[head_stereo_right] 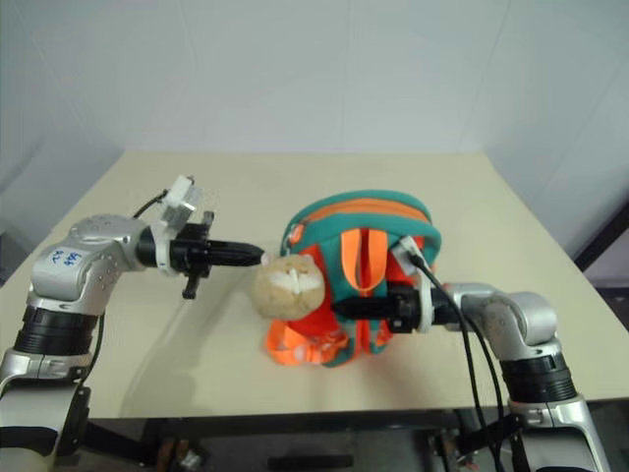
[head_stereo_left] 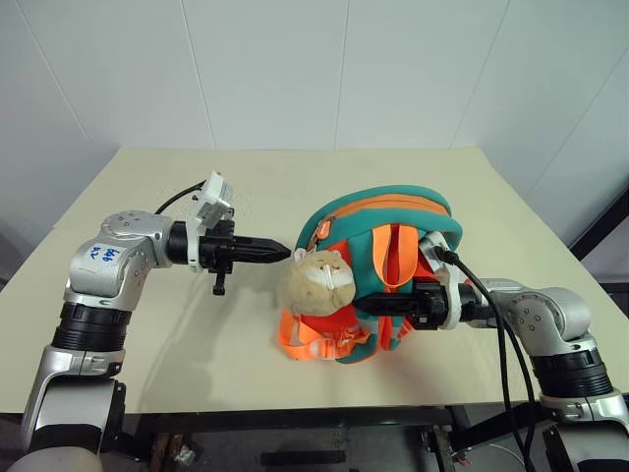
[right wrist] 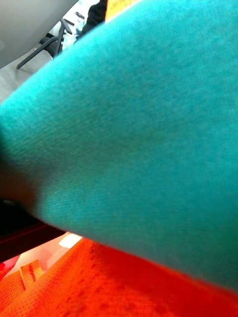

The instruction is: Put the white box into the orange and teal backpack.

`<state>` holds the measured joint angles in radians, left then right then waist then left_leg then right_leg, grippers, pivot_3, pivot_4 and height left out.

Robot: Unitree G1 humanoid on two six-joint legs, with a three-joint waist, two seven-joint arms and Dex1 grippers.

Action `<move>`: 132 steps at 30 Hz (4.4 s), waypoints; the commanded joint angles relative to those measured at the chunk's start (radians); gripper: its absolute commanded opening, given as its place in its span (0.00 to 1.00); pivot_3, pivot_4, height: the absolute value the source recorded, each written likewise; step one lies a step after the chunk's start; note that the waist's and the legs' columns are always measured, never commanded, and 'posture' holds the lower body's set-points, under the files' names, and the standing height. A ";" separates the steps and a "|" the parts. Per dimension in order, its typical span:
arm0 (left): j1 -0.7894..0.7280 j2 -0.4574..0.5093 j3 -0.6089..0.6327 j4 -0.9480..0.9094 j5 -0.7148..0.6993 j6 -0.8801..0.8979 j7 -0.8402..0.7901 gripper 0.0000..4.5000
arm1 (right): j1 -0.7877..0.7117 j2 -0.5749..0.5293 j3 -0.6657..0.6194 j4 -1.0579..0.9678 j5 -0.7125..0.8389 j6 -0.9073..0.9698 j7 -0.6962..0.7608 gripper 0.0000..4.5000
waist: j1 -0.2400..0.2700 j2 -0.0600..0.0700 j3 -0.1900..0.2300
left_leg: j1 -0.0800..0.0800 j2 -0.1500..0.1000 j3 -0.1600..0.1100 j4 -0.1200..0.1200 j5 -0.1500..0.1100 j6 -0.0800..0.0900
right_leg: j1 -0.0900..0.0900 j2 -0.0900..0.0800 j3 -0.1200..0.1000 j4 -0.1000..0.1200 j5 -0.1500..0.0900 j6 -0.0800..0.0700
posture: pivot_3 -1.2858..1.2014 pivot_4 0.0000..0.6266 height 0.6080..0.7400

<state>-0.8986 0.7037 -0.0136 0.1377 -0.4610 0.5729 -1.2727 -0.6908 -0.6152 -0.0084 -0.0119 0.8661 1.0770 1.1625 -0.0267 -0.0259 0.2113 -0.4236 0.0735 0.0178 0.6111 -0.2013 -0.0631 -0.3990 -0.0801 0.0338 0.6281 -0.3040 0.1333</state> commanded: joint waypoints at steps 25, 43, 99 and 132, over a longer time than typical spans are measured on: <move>0.005 0.030 0.133 -0.104 -0.150 0.148 0.048 0.14 | -0.009 0.000 -0.015 -0.019 0.021 0.003 -0.006 0.01 | -0.002 0.000 0.000 | 0.000 0.001 0.000 0.000 -0.001 -0.001 | 0.000 0.001 0.000 0.000 0.000 0.000 | 0.52 0.24 1.00; 0.131 0.100 0.234 -0.308 -0.475 0.547 0.184 1.00 | -0.030 0.012 0.013 0.021 -0.014 -0.026 0.034 0.01 | -0.002 0.000 0.000 | 0.000 0.002 0.001 0.000 -0.002 -0.001 | 0.000 0.001 0.000 0.000 -0.001 -0.001 | 0.52 0.24 1.00; 0.152 -0.060 0.163 -0.314 -0.410 0.391 0.372 0.61 | -0.018 0.037 0.006 0.008 -0.018 -0.030 0.024 0.01 | -0.002 0.000 0.000 | 0.000 0.002 0.001 0.000 -0.002 -0.002 | 0.000 0.001 0.001 -0.001 -0.001 -0.001 | 0.52 0.24 1.00; 0.134 0.240 0.196 -0.143 -0.297 0.256 0.144 0.36 | -0.006 0.042 0.000 -0.001 -0.013 -0.026 0.015 0.01 | -0.004 0.000 0.000 | 0.000 0.003 0.003 -0.001 -0.004 -0.003 | -0.002 0.001 0.001 -0.002 -0.002 -0.003 | 0.52 0.24 1.00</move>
<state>-0.7507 0.9049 0.1579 -0.0335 -0.7890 0.8546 -1.1041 -0.6997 -0.5738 0.0006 0.0066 0.8350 1.0497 1.1742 -0.0306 -0.0260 0.2114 -0.4234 0.0761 0.0207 0.6100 -0.2060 -0.0661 -0.4010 -0.0787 0.0348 0.6260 -0.3057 0.1303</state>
